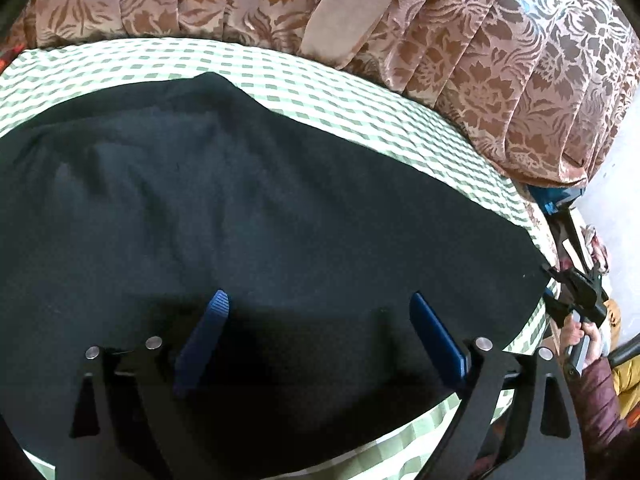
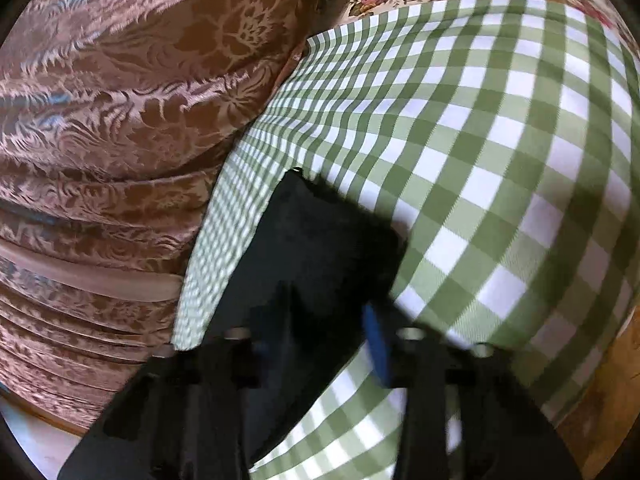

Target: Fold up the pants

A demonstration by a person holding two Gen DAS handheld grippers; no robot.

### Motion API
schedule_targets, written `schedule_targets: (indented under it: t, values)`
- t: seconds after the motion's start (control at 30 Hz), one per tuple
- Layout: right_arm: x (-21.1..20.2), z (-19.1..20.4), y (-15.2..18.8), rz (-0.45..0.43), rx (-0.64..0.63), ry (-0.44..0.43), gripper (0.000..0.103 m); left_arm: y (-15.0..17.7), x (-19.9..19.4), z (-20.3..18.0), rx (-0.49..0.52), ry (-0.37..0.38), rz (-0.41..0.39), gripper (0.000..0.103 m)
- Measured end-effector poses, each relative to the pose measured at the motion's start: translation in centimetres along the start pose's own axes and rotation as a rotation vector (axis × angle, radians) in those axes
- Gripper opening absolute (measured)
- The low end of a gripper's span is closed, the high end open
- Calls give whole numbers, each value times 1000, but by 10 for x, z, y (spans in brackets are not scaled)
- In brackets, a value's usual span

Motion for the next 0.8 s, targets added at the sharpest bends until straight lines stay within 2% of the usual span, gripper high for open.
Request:
schedule_targets:
  t: [0.03, 0.13, 0.23, 0.37, 0.47, 0.63, 0.73, 0.8]
  values:
    - [0, 2, 0, -1, 1, -6, 17, 0, 0, 0, 2, -1, 0, 91]
    - [-13, 28, -2, -37, -68, -54, 15, -1, -3, -1, 1, 8, -13, 91]
    - [-22, 70, -1, -38, -167, -120, 15, -3, -9, 1, -34, 47, -31, 91]
    - [-22, 143, 13, 4, -335, -203, 15, -10, -27, -3, -73, 139, -49, 91]
    - [-3, 201, 40, 71, -435, -288, 15, -16, -43, -4, -99, 202, -72, 91]
    - [43, 292, 120, 254, -594, -417, 15, -26, -65, 6, -201, 334, -85, 91]
    - [77, 326, 186, 402, -696, -450, 14, -31, -75, 14, -247, 380, -93, 91]
    - [95, 339, 226, 481, -769, -440, 14, -33, -79, 18, -274, 407, -88, 91]
Point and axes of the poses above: each gripper's, at about its wrist camera, not at the fingertips, and x roughly the way its jaws point, z to its left, y to its underside, the point moved 6 cm from there along x, roughly the way its jaws point, and after that the axes turned 9 degrees about -x, right-handed, at the moved point
